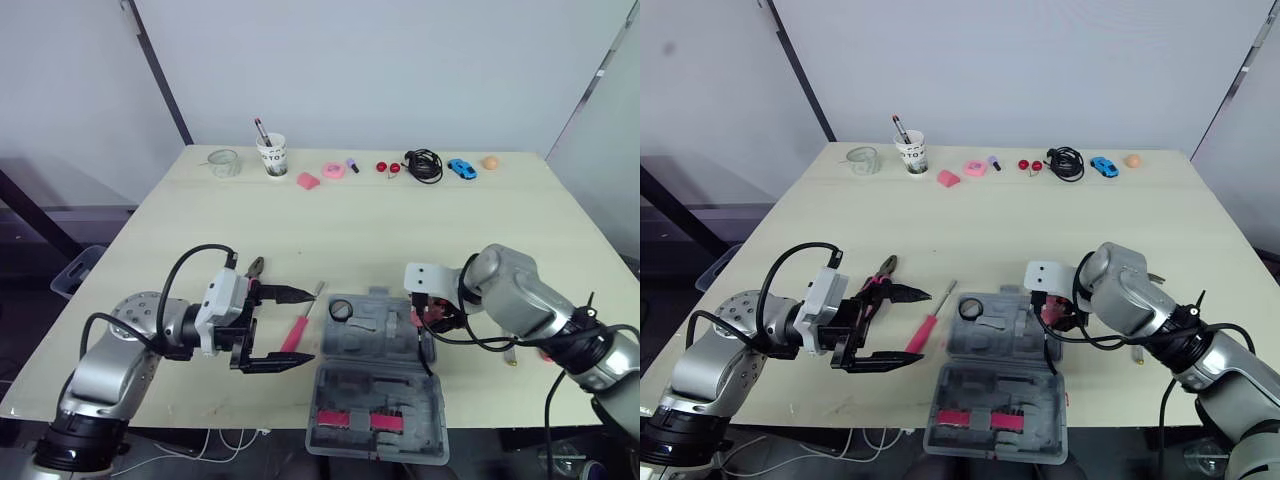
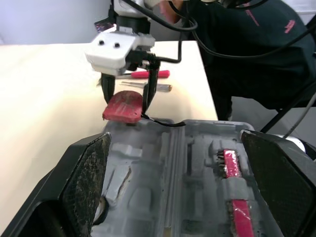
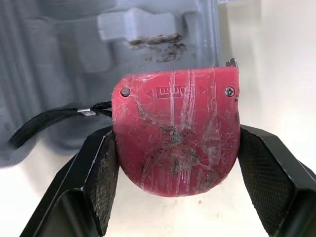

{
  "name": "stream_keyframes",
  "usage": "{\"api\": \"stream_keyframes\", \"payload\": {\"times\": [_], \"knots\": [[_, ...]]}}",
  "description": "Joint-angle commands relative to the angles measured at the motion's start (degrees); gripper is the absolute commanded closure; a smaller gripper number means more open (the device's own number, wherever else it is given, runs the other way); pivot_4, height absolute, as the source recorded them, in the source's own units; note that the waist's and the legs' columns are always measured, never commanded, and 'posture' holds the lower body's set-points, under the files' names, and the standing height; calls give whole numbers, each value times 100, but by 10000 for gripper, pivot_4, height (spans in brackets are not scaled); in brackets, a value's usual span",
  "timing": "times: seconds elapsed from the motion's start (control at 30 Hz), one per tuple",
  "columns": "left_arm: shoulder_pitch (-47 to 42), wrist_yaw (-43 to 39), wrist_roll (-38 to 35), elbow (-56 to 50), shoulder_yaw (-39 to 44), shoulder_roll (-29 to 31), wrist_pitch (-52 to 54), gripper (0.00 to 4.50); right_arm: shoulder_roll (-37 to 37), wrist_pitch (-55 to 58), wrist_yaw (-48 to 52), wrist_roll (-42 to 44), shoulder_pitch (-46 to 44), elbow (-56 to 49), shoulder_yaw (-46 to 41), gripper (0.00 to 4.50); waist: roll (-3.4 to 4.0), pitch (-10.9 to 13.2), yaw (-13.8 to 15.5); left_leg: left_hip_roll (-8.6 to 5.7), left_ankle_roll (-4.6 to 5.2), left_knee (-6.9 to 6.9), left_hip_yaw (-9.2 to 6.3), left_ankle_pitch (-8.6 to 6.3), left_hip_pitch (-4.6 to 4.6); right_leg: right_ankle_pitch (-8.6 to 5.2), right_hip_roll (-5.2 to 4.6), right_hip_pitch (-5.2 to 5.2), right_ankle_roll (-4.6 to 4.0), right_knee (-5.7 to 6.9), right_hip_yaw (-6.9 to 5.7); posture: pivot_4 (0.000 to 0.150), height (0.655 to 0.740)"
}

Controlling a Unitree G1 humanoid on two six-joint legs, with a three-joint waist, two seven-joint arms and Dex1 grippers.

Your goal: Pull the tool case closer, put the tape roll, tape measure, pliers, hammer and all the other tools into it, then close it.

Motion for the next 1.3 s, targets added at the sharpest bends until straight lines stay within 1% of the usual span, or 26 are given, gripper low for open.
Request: {"api": "stream_keyframes", "payload": {"times": [0.03,0.27,0.63,0.7,0.73,0.77,1.03,1.17,1.2,1.23,1.3], "knots": [[29,38,-14,-154,164,62,-76,0,59,21,-68,-138,-206,30,134,14901,0,0,4,0,0,0,0,0,-1,0,0,0,0,0,0,1500,7400],[106,35,-21,-119,199,93,-91,0,435,176,-251,-229,-317,193,389,14901,1,0,-13,0,0,-1,0,0,0,0,1,-1,0,4,-2,1500,7400],[107,3,-50,-131,179,128,-67,0,567,161,-512,-274,-233,331,496,14901,1,1,-13,0,0,-1,0,0,0,0,0,-1,0,3,-4,1500,7400],[94,0,-48,-126,162,120,-63,0,541,174,-524,-269,-222,297,482,4805,1,1,-13,0,0,-1,-1,0,0,0,0,-1,0,3,-5,1500,7400],[89,-3,-47,-122,155,115,-64,0,536,187,-538,-276,-223,276,470,4006,1,1,-13,0,0,-1,0,0,0,0,0,-1,0,3,-5,1500,7400],[86,-5,-46,-119,150,113,-65,0,532,196,-547,-282,-224,261,462,843,1,1,-13,0,0,-1,0,0,0,0,0,-1,0,3,-5,1500,7400],[43,-12,-33,-103,100,82,-69,0,409,313,-482,-244,-329,-152,375,843,1,1,-12,0,0,-1,-2,0,0,0,0,-1,0,3,-5,1500,7400],[50,-6,-36,-139,84,80,-61,0,-14,478,-183,18,-274,-785,47,843,2,3,5,0,0,-2,-4,0,0,0,0,-2,0,3,-5,1500,7400],[55,2,-33,-145,86,78,-64,0,-160,490,-157,106,-225,-905,-88,843,2,3,3,0,0,-2,-8,0,-1,0,-3,-1,0,1,-5,1500,7400],[67,13,-35,-155,94,75,-66,0,-236,318,-198,282,-72,-994,-422,843,1,3,0,0,0,-2,-8,0,-1,0,-3,-1,0,0,-6,1500,7400],[84,26,-38,-167,105,71,-69,0,-247,224,-292,544,154,-1076,-917,843,0,3,0,0,0,-2,-8,0,-1,0,-4,-1,0,0,-5,1500,7400]]}}
